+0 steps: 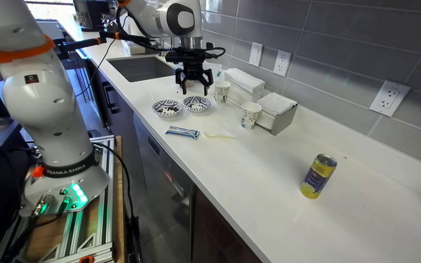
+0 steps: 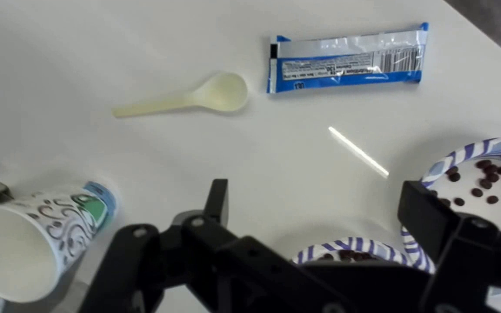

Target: Pick up the two bowls and move them to the right

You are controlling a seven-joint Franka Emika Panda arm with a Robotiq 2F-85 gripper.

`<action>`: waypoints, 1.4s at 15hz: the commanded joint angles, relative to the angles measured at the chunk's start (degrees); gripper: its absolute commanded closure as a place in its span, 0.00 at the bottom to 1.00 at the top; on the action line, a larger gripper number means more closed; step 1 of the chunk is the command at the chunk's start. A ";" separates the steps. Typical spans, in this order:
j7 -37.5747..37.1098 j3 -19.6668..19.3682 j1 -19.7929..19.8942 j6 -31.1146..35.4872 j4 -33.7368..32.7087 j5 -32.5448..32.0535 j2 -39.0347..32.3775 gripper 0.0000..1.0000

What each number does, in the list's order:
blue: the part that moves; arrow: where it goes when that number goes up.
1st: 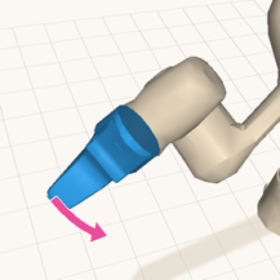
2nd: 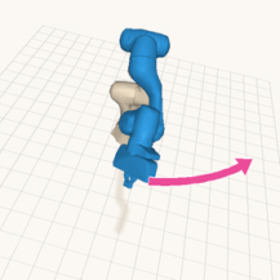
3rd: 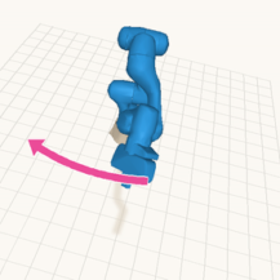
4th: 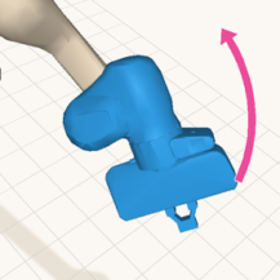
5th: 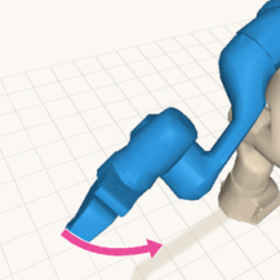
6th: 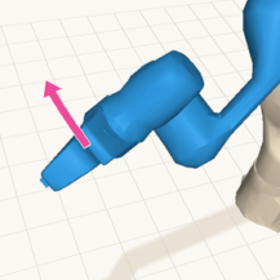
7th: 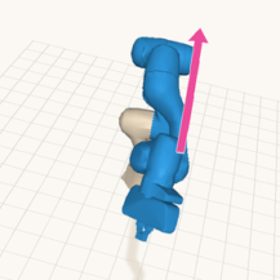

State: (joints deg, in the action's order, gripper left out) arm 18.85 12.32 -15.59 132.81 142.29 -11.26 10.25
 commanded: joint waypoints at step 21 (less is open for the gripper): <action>17.95 3.30 -3.23 14.15 -5.63 2.86 -14.17 0.00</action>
State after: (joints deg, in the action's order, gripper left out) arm 30.88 14.57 -18.39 143.47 139.92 -10.90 2.17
